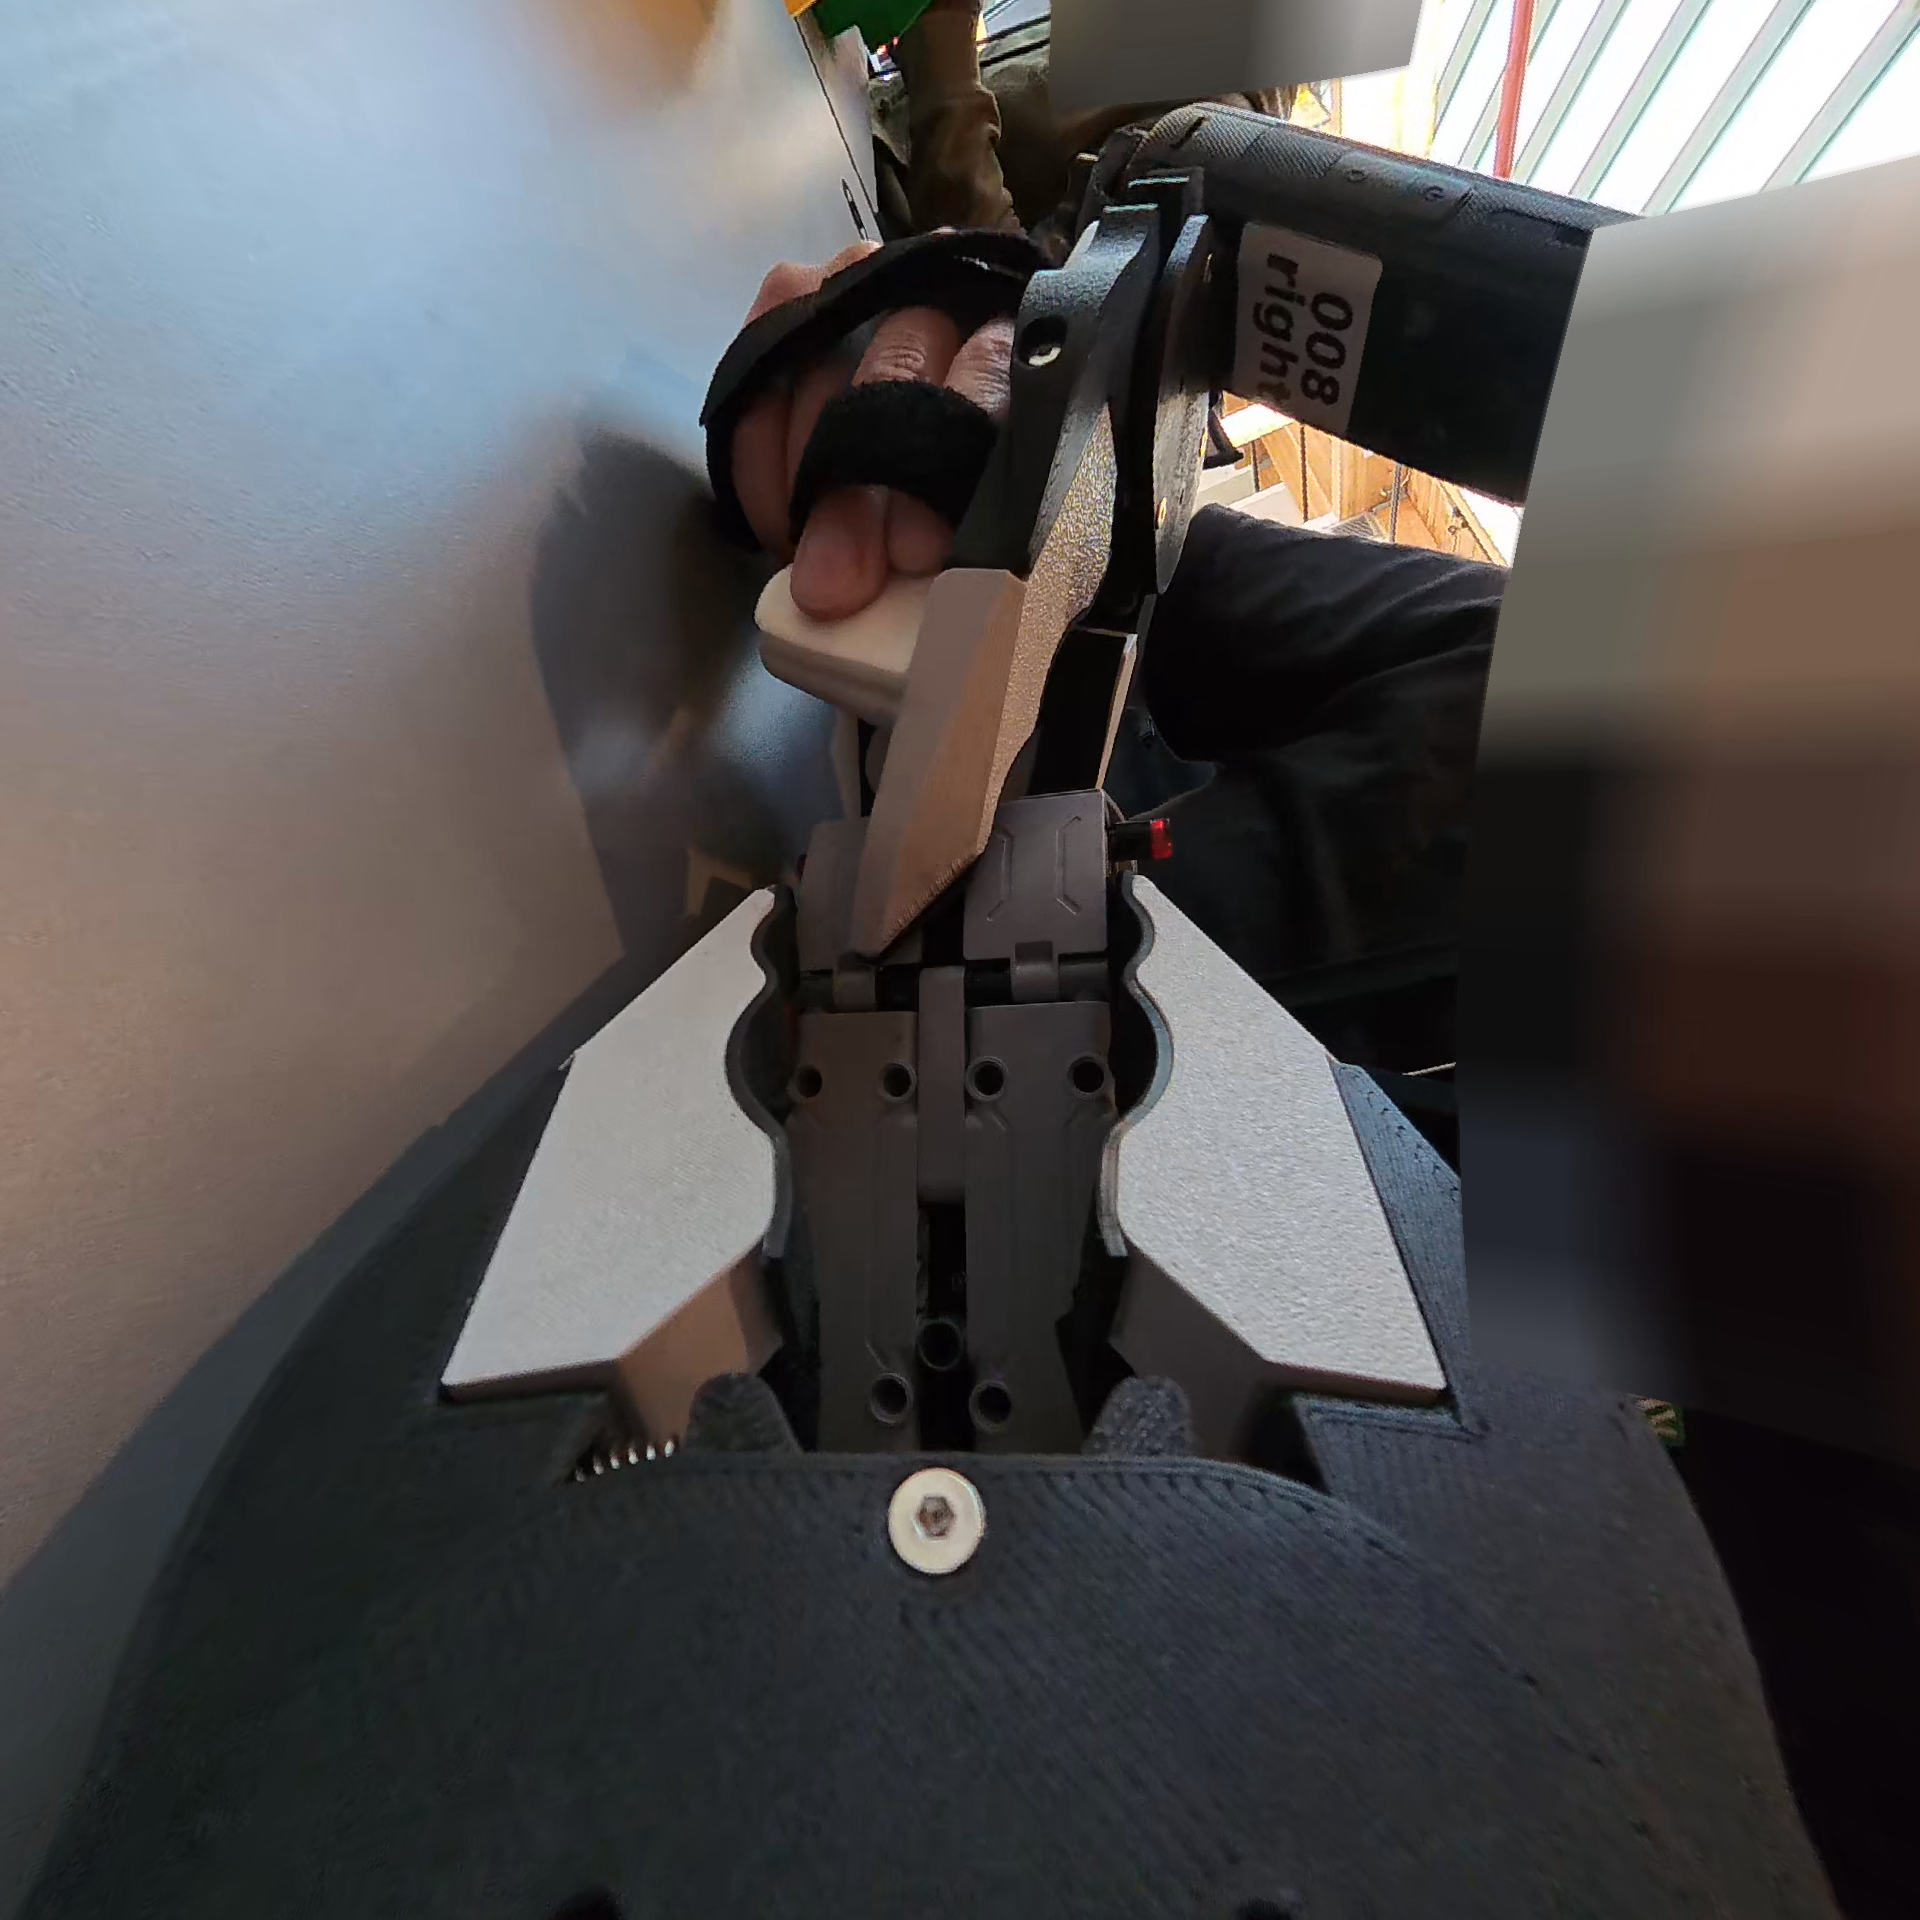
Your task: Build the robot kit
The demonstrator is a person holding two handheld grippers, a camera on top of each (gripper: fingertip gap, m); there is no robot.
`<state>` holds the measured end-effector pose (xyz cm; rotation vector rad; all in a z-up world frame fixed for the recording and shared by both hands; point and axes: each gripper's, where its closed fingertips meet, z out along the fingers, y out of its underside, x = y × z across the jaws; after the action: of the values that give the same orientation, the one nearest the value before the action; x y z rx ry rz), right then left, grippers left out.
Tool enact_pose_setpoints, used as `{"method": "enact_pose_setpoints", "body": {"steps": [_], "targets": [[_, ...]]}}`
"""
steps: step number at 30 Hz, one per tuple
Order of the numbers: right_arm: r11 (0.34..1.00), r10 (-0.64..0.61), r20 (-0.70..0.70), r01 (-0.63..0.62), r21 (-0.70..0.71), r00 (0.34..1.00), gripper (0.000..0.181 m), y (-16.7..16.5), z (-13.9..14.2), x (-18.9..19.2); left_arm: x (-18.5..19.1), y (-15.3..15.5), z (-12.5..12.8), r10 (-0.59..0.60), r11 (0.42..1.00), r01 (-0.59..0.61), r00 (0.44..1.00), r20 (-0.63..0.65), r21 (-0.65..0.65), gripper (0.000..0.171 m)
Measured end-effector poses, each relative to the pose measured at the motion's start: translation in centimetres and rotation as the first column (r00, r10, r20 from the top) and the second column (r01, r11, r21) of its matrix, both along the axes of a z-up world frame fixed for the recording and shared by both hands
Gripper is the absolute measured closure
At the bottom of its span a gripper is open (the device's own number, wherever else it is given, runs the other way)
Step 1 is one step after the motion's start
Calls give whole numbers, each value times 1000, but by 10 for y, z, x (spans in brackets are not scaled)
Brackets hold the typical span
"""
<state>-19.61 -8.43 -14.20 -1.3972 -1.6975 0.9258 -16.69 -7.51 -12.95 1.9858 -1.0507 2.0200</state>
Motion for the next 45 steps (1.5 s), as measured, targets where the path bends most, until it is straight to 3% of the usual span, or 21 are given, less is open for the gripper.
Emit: {"method": "enact_pose_setpoints", "body": {"steps": [5,7,9,13,19,35,39,41,43,45], "targets": [[999,-21,-31,20,-29,999,117,3,4,0,0,3,2,13,1000,-12,1000,8,-28,112],[999,-44,-35,44,4,998,91,2,6,0,-1,4,2,18,999,-17,1000,9,-30,112],[998,-66,-20,67,9,998,87,-3,3,-2,-1,5,2,28,999,-27,1000,13,-32,112],[984,-151,9,150,100,988,106,4,-4,-4,0,5,1,23,999,-23,1000,8,-23,112],[990,-142,2,142,-13,990,106,2,-1,-4,1,5,1,33,999,-32,999,4,-18,112],[989,-147,46,146,6,988,108,2,-8,-4,2,4,-3,60,998,-60,998,-27,17,113],[993,-118,2,118,-19,993,108,2,-1,-6,1,7,1,65,997,-66,998,-10,-48,112],[990,-136,-27,135,-29,990,106,5,4,-6,0,10,3,73,994,-73,997,0,-86,112],[980,-197,-45,197,10,979,90,14,7,-6,1,17,4,114,987,-113,993,5,-118,113],[962,-264,-28,265,67,964,77,20,6,-8,2,23,1,153,986,-153,988,-10,-64,112]]}}
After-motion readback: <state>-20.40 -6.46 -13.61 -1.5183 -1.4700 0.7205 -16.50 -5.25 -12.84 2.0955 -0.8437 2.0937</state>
